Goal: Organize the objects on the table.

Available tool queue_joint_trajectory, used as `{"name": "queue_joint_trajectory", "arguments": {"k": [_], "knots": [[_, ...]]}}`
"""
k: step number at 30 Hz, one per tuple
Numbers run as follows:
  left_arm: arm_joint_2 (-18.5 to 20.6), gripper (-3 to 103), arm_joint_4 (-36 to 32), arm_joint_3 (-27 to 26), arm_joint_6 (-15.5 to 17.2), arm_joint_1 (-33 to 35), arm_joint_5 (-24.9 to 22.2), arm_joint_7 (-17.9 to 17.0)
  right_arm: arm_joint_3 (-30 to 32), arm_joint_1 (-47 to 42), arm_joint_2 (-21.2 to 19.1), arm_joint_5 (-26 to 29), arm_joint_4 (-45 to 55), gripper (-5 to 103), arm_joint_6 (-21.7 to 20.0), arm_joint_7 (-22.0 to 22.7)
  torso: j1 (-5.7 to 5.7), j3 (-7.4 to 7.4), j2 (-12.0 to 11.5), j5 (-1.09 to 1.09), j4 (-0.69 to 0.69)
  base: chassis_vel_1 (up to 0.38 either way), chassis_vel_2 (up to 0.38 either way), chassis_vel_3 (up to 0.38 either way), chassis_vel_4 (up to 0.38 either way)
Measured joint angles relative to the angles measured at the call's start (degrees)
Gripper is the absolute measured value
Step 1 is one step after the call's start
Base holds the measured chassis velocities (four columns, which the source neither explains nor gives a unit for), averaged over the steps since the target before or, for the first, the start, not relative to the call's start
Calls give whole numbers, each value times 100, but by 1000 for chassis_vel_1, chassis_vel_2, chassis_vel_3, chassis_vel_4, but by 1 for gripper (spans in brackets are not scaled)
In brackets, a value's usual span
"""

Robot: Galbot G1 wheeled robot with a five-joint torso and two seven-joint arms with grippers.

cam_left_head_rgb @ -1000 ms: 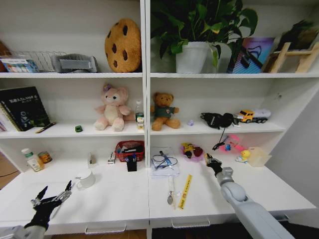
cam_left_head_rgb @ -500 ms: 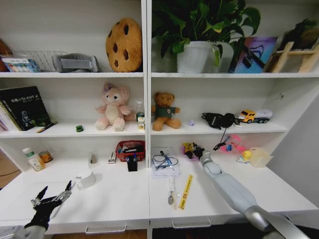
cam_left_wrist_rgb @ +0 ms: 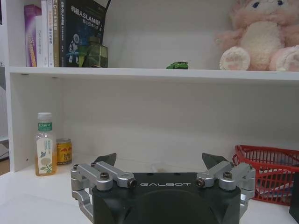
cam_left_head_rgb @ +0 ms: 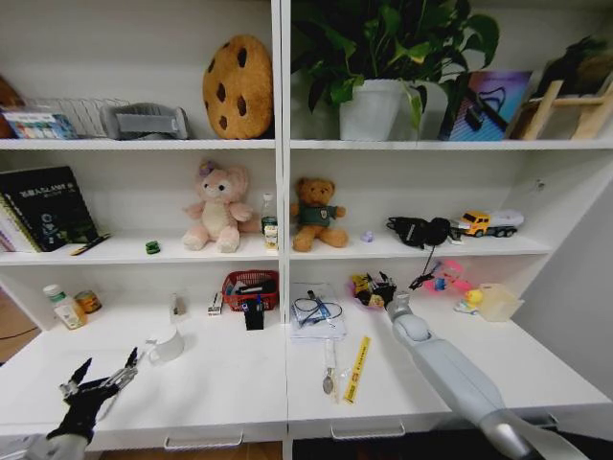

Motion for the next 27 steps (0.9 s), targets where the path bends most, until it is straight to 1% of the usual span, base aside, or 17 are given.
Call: {"name": "queue_joint_trajectory", "arguments": {"k": [2, 3, 4, 5, 6, 7, 8, 9, 11, 14, 18, 20, 21, 23, 24, 26, 27], "knots": [[0, 100, 0, 0, 0, 0, 1, 1, 467, -639, -130, 22, 559, 80, -99, 21, 0, 0, 0, 4, -3, 0, 0, 0, 0], [0, 100, 0, 0, 0, 0, 1, 1, 467, -639, -130, 22, 559, 80, -99, 21, 0, 0, 0, 4, -3, 0, 0, 0, 0], [0, 100, 0, 0, 0, 0, 0, 1, 783, -1052, -206, 21, 974, 85, -109, 23, 0, 0, 1, 0, -4, 0, 0, 0, 0], [0, 100, 0, 0, -1, 0, 0, 1, 971, -1295, -228, 20, 1206, 90, -109, 27, 0, 0, 1, -1, -3, 0, 0, 0, 0], [0, 100, 0, 0, -1, 0, 0, 0, 1203, -1581, -237, 12, 1469, 90, -107, 30, 0, -1, 0, 0, -2, 0, 0, 0, 0], [0, 100, 0, 0, -1, 0, 0, 0, 1203, -1581, -237, 12, 1469, 90, -107, 30, 0, -1, 0, 0, -2, 0, 0, 0, 0], [0, 100, 0, -1, 0, 0, 0, 0, 1532, -1975, -225, -5, 1805, 96, -98, 36, 0, 0, 0, 3, -1, 0, 0, 0, 0], [0, 100, 0, 0, 0, 0, 0, 0, 1772, -2299, -190, -31, 2057, 99, -87, 38, 0, 0, 0, 1, 0, 0, 0, 0, 0], [0, 100, 0, 0, 0, 0, 0, 0, 1772, -2299, -190, -31, 2057, 99, -87, 38, 0, 0, 0, 1, 0, 0, 0, 0, 0], [0, 100, 0, 0, 0, 0, 0, 0, 2173, -2803, -104, -113, 2412, 100, -60, 36, 0, -1, 0, 1, -3, 0, 0, 0, 0], [1, 100, 0, 0, 0, -1, 0, 0, 2329, -2972, -63, -152, 2528, 100, -38, 34, 0, 0, 1, 1, -3, 0, 0, 0, 0], [0, 100, 0, 0, 0, -1, 0, 0, 3080, -3887, 158, -333, 3137, 100, 159, -42, 0, 0, 0, 1, -2, 0, 0, 0, 0], [0, 100, 0, 0, 0, -1, 0, 0, 3080, -3887, 158, -333, 3137, 100, 159, -42, 0, 0, 0, 1, -2, 0, 0, 0, 0], [0, 100, 0, 0, 0, 0, 0, -1, 3623, -4495, 302, -352, 3590, 100, 237, -49, 0, 0, 1, 0, -2, 0, 0, 0, 0], [0, 100, 0, 0, 0, 0, 0, -1, 3623, -4495, 302, -352, 3590, 100, 237, -49, 0, 0, 1, 0, -2, 0, 0, 0, 0], [0, 100, 0, 0, 0, 0, 0, 0, 4115, -5233, 487, -225, 4162, 100, 250, -52, 0, 0, 1, 0, -2, 0, 0, 0, 0], [0, 100, 0, 0, -1, -1, 0, -1, 4144, -5285, 500, -217, 4197, 100, 257, -54, 0, 0, 1, 0, -2, 0, 0, 0, 0]]}}
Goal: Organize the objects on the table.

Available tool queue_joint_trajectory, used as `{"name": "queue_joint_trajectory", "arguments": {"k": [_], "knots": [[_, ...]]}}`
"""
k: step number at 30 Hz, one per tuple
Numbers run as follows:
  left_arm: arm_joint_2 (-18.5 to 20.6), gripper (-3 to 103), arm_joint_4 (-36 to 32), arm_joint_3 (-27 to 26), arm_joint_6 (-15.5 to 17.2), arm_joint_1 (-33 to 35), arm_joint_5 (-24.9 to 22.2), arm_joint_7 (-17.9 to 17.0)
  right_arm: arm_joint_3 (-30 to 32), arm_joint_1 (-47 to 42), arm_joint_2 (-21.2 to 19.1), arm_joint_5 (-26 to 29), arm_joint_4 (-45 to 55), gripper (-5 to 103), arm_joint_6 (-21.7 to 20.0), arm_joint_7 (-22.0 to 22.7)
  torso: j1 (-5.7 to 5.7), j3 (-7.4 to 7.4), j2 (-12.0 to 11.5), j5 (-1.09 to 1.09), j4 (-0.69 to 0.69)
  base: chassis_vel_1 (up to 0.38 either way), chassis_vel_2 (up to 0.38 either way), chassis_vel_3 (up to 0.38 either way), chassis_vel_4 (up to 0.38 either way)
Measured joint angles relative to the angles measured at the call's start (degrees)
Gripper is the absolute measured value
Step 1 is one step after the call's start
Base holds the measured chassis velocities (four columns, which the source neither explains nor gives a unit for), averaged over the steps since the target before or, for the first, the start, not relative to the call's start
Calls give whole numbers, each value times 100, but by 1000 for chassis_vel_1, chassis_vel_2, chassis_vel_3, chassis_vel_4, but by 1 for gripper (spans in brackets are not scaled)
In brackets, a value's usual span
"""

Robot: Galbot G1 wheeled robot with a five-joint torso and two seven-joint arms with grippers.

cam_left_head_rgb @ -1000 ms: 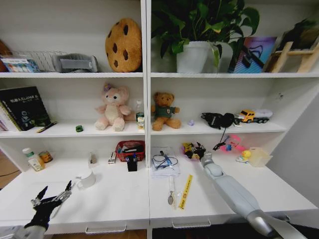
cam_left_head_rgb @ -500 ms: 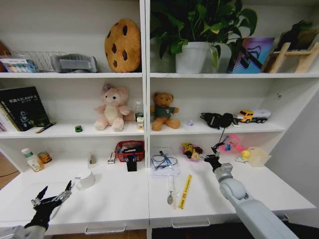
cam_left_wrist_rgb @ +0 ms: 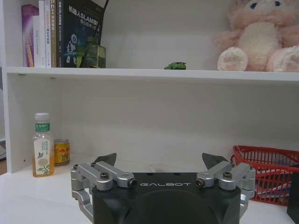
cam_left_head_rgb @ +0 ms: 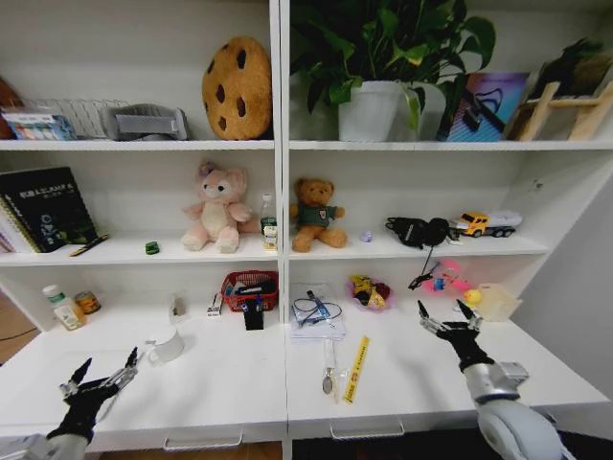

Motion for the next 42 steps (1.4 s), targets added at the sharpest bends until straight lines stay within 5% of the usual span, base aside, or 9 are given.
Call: {"name": "queue_joint_trajectory", "arguments": {"k": [42], "knots": [[0, 100, 0, 0, 0, 0, 0, 0, -30, -283, 165, -42, 218, 100, 4, 51, 1, 1, -1, 1, 2, 0, 0, 0, 0]]}}
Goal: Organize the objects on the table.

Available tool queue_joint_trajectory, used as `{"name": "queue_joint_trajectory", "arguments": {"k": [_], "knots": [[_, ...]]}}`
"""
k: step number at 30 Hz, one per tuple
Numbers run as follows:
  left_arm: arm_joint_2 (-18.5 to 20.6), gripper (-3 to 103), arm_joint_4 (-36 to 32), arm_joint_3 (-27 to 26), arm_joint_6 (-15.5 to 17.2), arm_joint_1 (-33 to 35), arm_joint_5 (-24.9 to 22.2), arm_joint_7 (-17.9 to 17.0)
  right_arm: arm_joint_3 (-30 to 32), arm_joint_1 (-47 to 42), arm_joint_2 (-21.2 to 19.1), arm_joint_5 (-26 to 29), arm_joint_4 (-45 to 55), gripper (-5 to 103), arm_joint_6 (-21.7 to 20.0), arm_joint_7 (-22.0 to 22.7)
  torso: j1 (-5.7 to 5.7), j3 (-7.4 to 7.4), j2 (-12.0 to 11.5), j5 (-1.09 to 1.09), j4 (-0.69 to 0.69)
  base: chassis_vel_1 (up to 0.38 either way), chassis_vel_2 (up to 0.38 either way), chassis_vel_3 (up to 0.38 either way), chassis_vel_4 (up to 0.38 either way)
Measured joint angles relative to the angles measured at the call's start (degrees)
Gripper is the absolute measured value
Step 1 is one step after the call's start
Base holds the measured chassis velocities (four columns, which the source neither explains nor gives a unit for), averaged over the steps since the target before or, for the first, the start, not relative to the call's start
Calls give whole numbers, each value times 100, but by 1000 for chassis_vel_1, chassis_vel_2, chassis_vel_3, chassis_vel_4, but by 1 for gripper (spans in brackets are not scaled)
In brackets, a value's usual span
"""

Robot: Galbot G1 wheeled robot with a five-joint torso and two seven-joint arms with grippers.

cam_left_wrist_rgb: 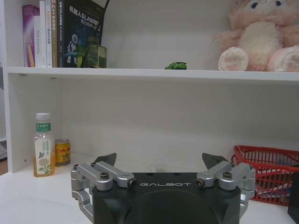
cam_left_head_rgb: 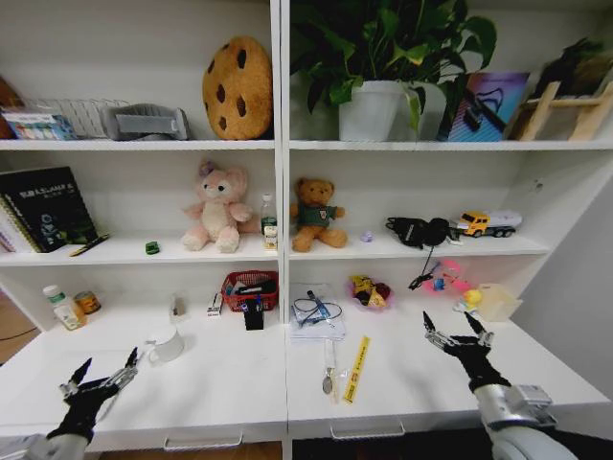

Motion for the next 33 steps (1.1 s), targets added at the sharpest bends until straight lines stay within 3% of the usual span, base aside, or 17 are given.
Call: {"name": "queue_joint_trajectory", "arguments": {"k": [15, 33], "knots": [[0, 100, 0, 0, 0, 0, 0, 0, -4, 5, -3, 1, -6, 100, -5, 1, 0, 0, 0, 0, 0, 61, 59, -58, -63], [0, 100, 0, 0, 0, 0, 0, 0, -7, 5, -3, 1, -7, 100, -6, 0, -1, 0, 0, 1, -2, 260, 264, -267, -262]]}}
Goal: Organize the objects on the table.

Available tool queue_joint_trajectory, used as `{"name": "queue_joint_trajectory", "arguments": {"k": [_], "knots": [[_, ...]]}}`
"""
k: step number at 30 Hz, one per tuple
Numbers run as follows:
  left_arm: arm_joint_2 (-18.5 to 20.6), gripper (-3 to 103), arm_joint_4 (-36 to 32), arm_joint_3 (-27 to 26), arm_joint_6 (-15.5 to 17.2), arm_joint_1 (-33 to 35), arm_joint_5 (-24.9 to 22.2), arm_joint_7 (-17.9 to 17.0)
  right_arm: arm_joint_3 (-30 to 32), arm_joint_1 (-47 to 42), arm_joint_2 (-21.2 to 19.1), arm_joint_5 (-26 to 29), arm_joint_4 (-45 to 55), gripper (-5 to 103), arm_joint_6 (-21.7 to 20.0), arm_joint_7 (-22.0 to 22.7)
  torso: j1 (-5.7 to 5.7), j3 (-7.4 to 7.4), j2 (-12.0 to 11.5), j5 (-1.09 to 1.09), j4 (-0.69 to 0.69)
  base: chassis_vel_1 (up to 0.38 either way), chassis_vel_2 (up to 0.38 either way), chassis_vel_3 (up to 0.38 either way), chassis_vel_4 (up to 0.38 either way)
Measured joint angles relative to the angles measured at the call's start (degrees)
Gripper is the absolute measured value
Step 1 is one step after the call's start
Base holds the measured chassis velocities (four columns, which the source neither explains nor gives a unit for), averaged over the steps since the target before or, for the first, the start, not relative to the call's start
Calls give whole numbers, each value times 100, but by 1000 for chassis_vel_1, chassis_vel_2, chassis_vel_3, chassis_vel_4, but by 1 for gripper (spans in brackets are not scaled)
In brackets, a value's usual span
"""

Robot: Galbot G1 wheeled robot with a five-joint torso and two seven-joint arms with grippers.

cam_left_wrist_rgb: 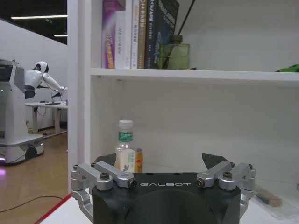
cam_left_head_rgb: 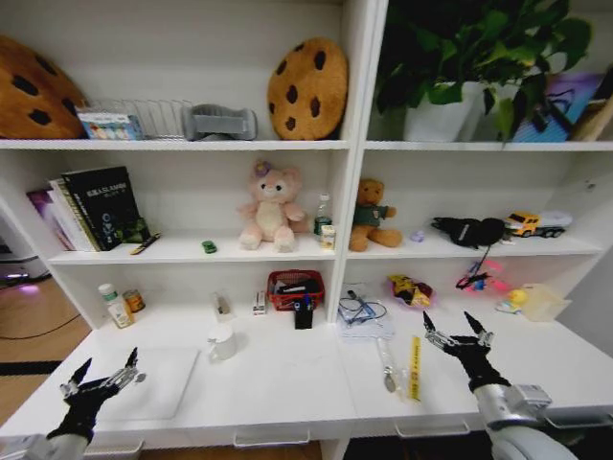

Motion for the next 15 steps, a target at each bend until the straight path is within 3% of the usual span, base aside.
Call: {"name": "queue_joint_trajectory", "arguments": {"k": [15], "knots": [[0, 100, 0, 1, 0, 0, 0, 5, 0, 1, 0, 0, 0, 100, 0, -1, 0, 0, 0, -1, 2, 278, 265, -279, -268]]}}
